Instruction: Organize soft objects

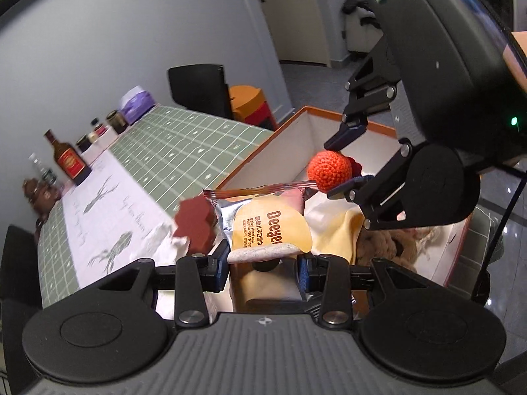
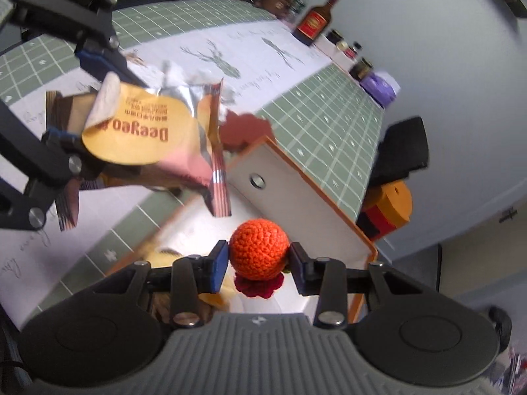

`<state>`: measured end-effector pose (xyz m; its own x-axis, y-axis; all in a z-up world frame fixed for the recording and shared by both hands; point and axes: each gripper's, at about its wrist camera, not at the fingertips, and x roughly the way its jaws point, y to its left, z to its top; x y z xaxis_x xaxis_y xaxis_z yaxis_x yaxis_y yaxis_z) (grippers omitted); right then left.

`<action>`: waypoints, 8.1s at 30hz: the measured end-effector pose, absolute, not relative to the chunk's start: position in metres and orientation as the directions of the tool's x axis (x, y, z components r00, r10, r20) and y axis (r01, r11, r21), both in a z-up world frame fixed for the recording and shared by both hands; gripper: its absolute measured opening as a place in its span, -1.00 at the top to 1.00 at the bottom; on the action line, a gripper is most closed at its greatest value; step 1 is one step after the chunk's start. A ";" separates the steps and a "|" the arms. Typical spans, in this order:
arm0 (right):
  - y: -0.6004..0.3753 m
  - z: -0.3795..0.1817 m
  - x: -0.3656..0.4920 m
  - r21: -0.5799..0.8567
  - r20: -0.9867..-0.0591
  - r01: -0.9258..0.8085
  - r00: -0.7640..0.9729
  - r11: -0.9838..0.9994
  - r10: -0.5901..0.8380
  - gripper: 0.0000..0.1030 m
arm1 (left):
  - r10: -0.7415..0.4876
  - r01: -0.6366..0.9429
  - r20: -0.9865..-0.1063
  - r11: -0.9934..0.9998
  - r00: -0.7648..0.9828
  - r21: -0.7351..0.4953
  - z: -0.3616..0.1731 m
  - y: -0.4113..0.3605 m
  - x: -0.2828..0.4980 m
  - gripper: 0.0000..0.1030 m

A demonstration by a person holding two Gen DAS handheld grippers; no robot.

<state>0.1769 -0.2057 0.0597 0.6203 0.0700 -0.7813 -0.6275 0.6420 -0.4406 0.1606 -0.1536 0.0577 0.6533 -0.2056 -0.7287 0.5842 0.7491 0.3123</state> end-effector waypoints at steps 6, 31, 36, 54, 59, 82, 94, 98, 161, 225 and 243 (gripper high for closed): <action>-0.242 0.042 0.199 -0.406 -0.806 -0.586 0.591 0.701 0.027 0.23 | -0.204 0.648 -0.778 0.696 0.594 0.311 0.037 -0.196 0.198 0.13; -0.283 -0.033 0.231 -0.275 -0.887 -0.614 0.460 0.740 0.052 0.23 | -0.029 0.728 -0.919 0.621 0.392 0.291 -0.056 -0.249 0.274 0.12; -0.284 -0.036 0.234 -0.273 -0.888 -0.613 0.457 0.741 0.051 0.24 | -0.038 0.732 -0.915 0.613 0.402 0.297 -0.055 -0.249 0.270 -0.08; -0.255 -0.002 0.218 -0.353 -0.848 -0.586 0.530 0.730 0.016 -0.06 | -0.128 0.696 -0.866 0.656 0.483 0.292 -0.004 -0.214 0.238 -0.10; -0.240 0.017 0.207 -0.373 -0.818 -0.567 0.574 0.734 0.027 -0.07 | -0.147 0.660 -0.837 0.691 0.528 0.295 0.015 -0.194 0.223 -0.10; -0.103 0.025 0.129 -0.038 -0.656 -0.522 0.656 0.852 0.373 -0.08 | -0.159 0.282 -0.608 0.953 0.778 0.113 0.029 -0.014 0.141 -0.10; -0.084 -0.040 0.127 -0.085 -0.628 -0.386 0.736 0.918 0.251 -0.04 | -0.146 0.145 -0.572 0.988 0.807 -0.048 -0.038 0.027 0.127 -0.13; -0.071 -0.053 0.143 -0.079 -0.646 -0.395 0.719 0.915 0.255 0.02 | -0.115 0.099 -0.585 0.993 0.803 -0.059 -0.054 0.026 0.134 -0.12; -0.081 -0.028 0.052 -0.078 -0.653 -0.537 0.665 0.840 0.364 0.32 | -0.066 0.072 -0.541 0.997 0.838 -0.011 -0.022 0.038 0.024 -0.43; -0.071 -0.091 0.195 0.005 -0.798 -0.394 0.552 0.919 0.241 -0.56 | -0.138 0.003 -0.816 0.986 0.561 -0.165 -0.062 0.057 0.117 -0.42; -0.071 -0.073 0.169 0.040 -0.781 -0.428 0.550 0.903 0.295 0.86 | -0.134 -0.024 -0.792 0.983 0.595 -0.184 -0.063 0.061 0.110 -0.28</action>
<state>0.1686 -0.0705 -0.0731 0.5498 0.2954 -0.7813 -0.4283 0.9027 0.0400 0.1101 0.0607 -0.0626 0.5953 -0.1335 -0.7923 -0.0241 0.9827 -0.1837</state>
